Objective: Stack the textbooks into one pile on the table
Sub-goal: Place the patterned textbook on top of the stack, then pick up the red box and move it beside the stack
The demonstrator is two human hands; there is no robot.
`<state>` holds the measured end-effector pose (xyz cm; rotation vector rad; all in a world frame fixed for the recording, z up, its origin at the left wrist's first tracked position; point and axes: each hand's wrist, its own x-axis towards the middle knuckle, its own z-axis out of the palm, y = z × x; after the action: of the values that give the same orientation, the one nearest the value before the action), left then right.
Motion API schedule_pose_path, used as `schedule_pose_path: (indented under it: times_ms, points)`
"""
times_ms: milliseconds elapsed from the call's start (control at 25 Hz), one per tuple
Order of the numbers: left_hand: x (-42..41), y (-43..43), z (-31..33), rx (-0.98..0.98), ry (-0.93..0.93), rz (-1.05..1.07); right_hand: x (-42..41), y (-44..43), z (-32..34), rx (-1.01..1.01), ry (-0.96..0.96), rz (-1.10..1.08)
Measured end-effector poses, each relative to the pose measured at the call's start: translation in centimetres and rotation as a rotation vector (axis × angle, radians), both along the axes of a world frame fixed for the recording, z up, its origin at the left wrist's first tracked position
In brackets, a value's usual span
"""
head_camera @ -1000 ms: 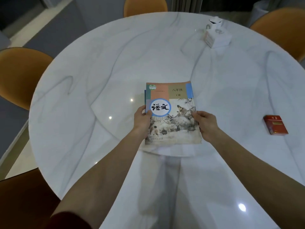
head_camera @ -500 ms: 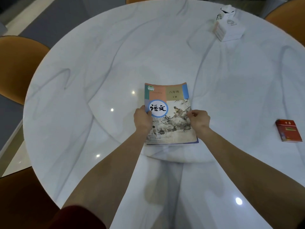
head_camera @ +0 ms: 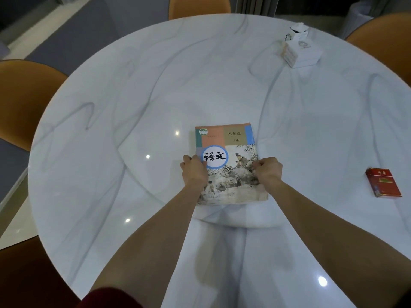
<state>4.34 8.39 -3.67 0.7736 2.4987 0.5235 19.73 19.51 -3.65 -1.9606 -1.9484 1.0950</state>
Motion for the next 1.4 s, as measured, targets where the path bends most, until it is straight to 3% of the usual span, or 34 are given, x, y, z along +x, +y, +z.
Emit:
schedule_pose_path:
  times_ms: [160, 280, 640, 1000, 1400]
  points:
    - [-0.4, -0.3, 1.0, 0.014, -0.038, -0.031, 0.7, 0.4, 1.2, -0.038, -0.055, 0.101]
    - [0.2, -1.0, 2.2, 0.029, 0.033, -0.102, 1.6, -0.3, 2.7, -0.002, -0.107, 0.199]
    - [6.3, 0.1, 6.6, -0.014, 0.351, -0.678, 9.0, -2.6, 6.1, 0.347, -0.42, 0.429]
    - [17.2, 5.4, 6.9, -0.016, 0.447, -0.943, 19.7, 0.2, 5.3, 0.421, -0.537, 0.36]
    - [29.7, 15.7, 4.2, -0.027, 0.351, -1.058, 31.2, 9.4, 2.5, 0.339, -0.507, 0.228]
